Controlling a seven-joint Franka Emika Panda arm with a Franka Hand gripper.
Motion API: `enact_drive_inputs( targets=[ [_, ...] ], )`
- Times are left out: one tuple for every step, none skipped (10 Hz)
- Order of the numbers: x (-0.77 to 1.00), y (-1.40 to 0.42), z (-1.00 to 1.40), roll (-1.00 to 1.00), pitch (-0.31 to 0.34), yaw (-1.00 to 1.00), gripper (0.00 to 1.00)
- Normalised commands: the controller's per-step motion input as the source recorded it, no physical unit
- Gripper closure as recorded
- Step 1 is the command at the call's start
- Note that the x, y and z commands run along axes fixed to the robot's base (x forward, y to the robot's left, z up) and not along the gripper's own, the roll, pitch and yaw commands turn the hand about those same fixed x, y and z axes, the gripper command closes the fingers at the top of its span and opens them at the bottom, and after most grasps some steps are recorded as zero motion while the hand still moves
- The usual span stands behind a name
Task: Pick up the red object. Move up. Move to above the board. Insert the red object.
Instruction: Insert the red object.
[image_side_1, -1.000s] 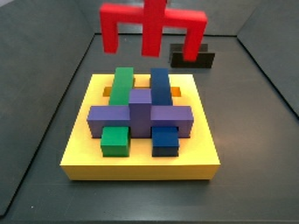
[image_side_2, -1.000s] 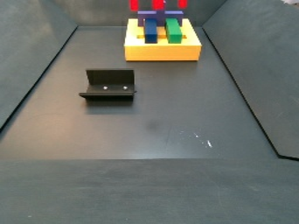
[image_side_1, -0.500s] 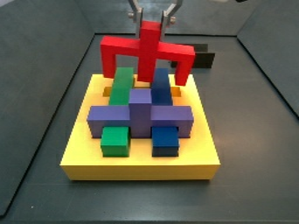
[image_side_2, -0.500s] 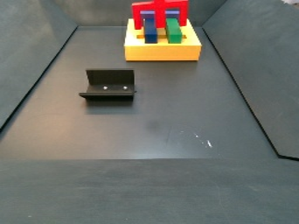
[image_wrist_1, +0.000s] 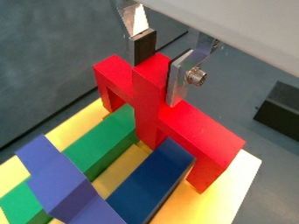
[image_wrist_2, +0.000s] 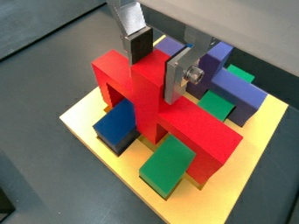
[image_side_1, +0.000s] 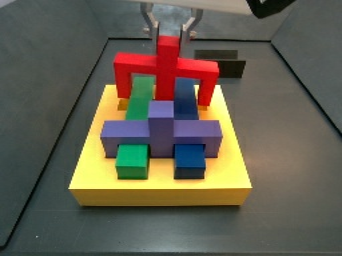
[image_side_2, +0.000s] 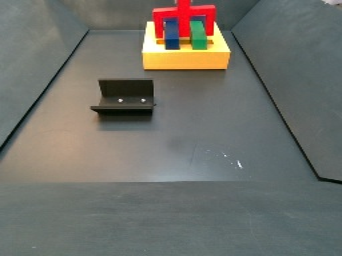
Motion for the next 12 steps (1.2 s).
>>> enact_drive_inputs(
  targets=[
    [-0.11,0.00,-0.23,-0.02,-0.030,0.00,1.00],
    [-0.16,0.00,-0.20,0.00,-0.031,0.00,1.00],
    [-0.14,0.00,-0.12,-0.03,-0.081,0.00,1.00],
    [-0.09,0.00,-0.09,-0.02,-0.173,0.14,1.00],
    [-0.12,0.00,-0.09,-0.01,-0.093,0.09,1.00],
    [-0.23,0.05,-0.08,0.00,-0.060,0.07,1.00],
    [-0.20,0.00,-0.09,0.00,-0.086,0.08,1.00],
    [-0.06,0.00,-0.08,0.00,-0.093,0.13,1.00],
    [0.00,0.00,-0.09,0.03,-0.071,0.07,1.00],
    [0.00,0.00,-0.14,0.08,-0.036,0.03,1.00],
    [0.15,0.00,-0.15,0.09,-0.011,0.02,1.00],
    [0.26,0.04,0.00,0.10,0.000,0.00,1.00]
  ],
)
